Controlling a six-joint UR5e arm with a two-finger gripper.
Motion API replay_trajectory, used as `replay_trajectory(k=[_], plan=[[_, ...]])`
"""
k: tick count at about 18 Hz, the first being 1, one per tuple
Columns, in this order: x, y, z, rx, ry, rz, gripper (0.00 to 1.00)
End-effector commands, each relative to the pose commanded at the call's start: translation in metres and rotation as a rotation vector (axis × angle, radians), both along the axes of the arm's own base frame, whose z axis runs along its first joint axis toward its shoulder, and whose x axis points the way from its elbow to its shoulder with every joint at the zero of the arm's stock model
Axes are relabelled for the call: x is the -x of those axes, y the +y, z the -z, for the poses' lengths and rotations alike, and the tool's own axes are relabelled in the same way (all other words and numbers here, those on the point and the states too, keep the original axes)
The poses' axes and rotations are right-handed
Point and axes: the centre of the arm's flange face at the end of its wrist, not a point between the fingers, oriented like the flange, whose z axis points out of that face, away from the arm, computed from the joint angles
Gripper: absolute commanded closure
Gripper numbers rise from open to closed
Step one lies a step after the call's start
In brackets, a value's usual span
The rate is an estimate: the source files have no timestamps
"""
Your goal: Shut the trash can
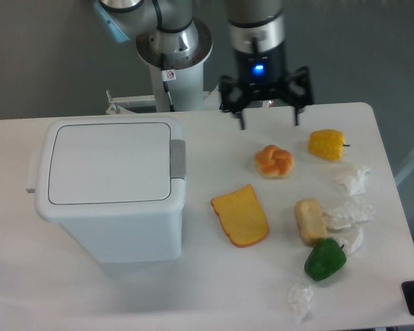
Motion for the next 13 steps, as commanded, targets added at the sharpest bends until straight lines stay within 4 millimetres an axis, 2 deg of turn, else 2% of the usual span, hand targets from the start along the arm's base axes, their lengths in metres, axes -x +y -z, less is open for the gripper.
replay_trajectory(k=[8, 13], plan=[[0.05, -0.138, -0.001, 0.104, -0.085, 0.1, 0.0], [0.067, -0.21, 0.005, 0.095, -0.123, 0.131, 0.0]])
